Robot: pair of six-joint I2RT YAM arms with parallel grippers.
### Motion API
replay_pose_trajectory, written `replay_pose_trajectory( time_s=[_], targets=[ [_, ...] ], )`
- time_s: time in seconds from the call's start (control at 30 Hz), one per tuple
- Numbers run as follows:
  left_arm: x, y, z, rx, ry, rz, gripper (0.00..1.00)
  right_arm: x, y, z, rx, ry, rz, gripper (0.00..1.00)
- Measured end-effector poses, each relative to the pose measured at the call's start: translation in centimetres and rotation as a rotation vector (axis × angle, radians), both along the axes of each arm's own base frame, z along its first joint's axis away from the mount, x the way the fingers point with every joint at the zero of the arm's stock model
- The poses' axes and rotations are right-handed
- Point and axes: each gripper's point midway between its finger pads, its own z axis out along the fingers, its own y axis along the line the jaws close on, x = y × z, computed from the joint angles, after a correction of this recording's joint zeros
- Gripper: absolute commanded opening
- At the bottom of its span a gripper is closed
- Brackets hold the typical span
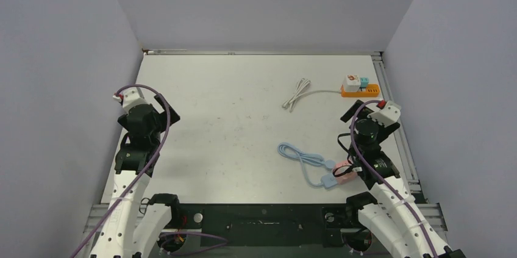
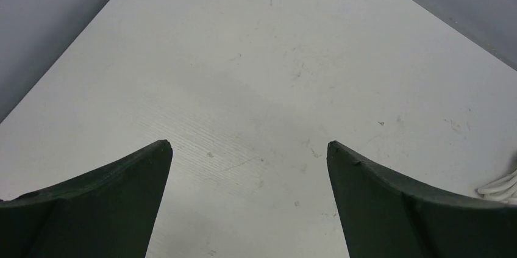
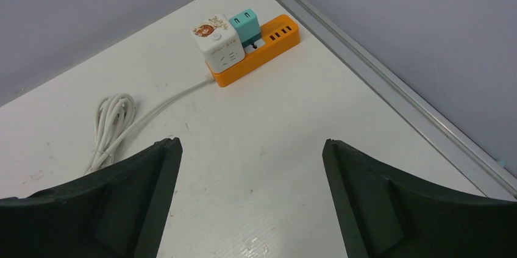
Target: Pull the plug off the socket
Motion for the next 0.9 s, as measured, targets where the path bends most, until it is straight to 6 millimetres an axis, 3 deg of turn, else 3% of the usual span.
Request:
replay_pose_trajectory(
  time_s=[0.33,0.5,0.67,0.9],
  targets=[
    [0.0,-0.4,-0.2,0.015,0.008,-0.019,0.96,-0.7,0.0,-0.7,0.043,0.037,-0.017,0.9],
    [0.1,-1.5,-0.7,0.045,0.032,-0.089,0.96,-1.5,1.0,0.1,0.141,0.072,0.007,0.9],
    [0.1,-2.3,-1.8,0.057,0.067,-0.151,0.96,-3.5,1.9,0.0,0.268,0.152,0.007,0.9],
    [0.3,-3.1,-2.7,0.048,0.101,-0.201,0.96,-7.3,1.5,0.5,0.38,0.258,-0.083,0.93]
  ],
)
